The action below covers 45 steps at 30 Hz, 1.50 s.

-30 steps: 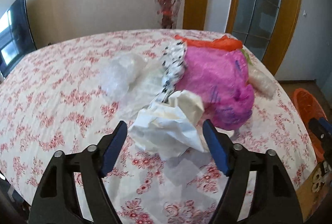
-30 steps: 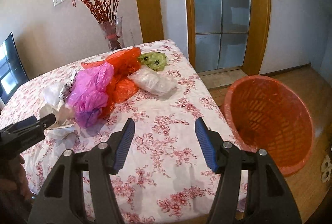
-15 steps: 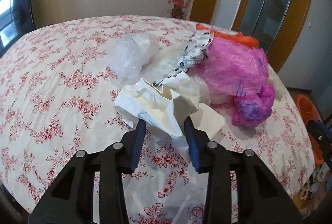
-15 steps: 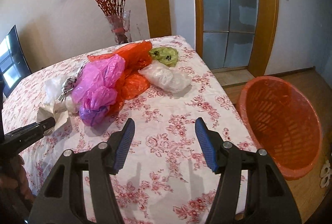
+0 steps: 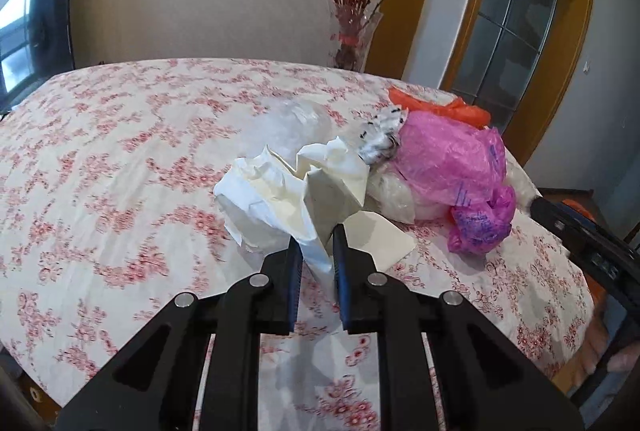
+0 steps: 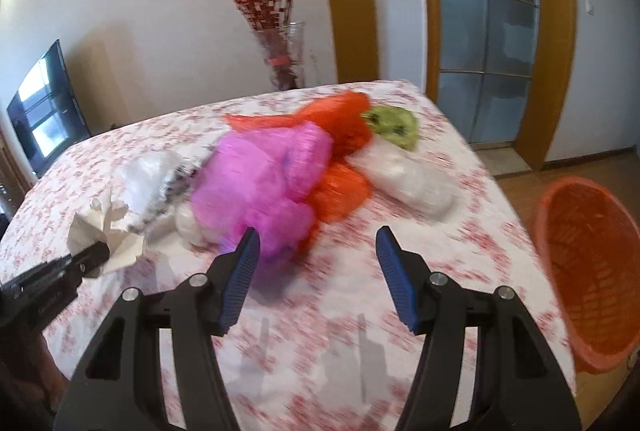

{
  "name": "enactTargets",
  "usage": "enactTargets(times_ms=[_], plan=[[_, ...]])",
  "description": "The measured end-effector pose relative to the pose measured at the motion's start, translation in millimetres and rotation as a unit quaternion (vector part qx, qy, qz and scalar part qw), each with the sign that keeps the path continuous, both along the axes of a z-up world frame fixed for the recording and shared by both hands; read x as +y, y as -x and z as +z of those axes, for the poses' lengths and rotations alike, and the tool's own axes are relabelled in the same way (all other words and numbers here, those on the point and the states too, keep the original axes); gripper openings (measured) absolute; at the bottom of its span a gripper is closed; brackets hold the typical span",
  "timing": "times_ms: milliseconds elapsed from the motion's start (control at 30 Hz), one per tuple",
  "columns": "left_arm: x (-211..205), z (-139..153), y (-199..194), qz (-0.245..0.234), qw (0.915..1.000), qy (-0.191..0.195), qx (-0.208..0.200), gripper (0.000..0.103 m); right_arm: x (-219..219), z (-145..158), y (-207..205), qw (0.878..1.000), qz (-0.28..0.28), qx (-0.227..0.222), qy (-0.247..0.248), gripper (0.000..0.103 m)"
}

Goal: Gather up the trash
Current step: 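Grasp the pink plastic bag with the right tool while the left tool holds the paper, then carry paper and pink bag over the wastebasket and open both tools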

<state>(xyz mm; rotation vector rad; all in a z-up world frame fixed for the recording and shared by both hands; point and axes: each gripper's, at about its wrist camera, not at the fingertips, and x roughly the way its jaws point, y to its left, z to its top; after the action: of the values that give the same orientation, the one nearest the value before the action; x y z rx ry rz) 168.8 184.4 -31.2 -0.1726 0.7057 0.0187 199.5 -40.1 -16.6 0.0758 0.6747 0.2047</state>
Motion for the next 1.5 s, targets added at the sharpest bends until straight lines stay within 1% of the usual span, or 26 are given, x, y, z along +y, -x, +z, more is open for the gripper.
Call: enactTargets(times_ms=[100, 233, 267, 300, 367, 467, 600, 833, 1067, 1233, 1500], plan=[[4.1, 5.0, 3.7, 0.002, 1.0, 0.0, -0.006, 0.014, 12.4, -2.1, -13.7, 1.0, 0.008, 0.009, -0.005, 0.059], [8.9, 7.4, 5.9, 0.003, 1.0, 0.005, -0.008, 0.014, 24.5, -17.0, -30.8, 0.999, 0.008, 0.036, 0.014, 0.059], [9.2, 7.7, 6.0, 0.003, 0.9999, 0.006, -0.008, 0.014, 25.3, -20.8, -32.7, 0.999, 0.011, 0.043, 0.014, 0.051], [9.1, 8.1, 6.0, 0.003, 0.9999, 0.007, -0.008, 0.014, 25.9, -23.8, -33.2, 0.999, 0.012, 0.048, 0.018, 0.038], [7.7, 8.9, 6.1, 0.001, 0.9999, 0.008, -0.008, 0.014, 23.7, -24.9, -30.4, 0.999, 0.013, 0.041, 0.024, 0.029], [3.9, 10.8, 6.0, -0.005, 0.9999, 0.01, -0.01, 0.014, 16.4, -18.5, -21.7, 0.999, 0.013, 0.028, 0.023, 0.023], [-6.0, 17.1, 6.0, -0.017, 0.9997, 0.01, -0.017, 0.015, -1.3, -5.2, -10.6, 1.0, -0.002, 0.009, 0.012, 0.023], [-28.5, 27.3, 3.6, -0.042, 0.9987, 0.015, -0.025, 0.014, -46.0, 15.4, 9.6, 0.999, -0.048, -0.02, -0.005, 0.023], [-61.1, 33.3, -2.5, -0.074, 0.9967, 0.018, -0.027, 0.014, -88.7, 20.6, 20.3, 0.995, -0.089, -0.028, -0.021, 0.023], [-89.3, 37.1, -8.7, -0.102, 0.9941, 0.02, -0.03, 0.015, -114.4, 23.0, 29.0, 0.992, -0.119, -0.037, -0.017, 0.023], [-148.5, 39.2, -22.8, -0.157, 0.9869, 0.026, -0.028, 0.014, -156.3, 23.0, 43.3, 0.986, -0.162, -0.048, -0.011, 0.023]])
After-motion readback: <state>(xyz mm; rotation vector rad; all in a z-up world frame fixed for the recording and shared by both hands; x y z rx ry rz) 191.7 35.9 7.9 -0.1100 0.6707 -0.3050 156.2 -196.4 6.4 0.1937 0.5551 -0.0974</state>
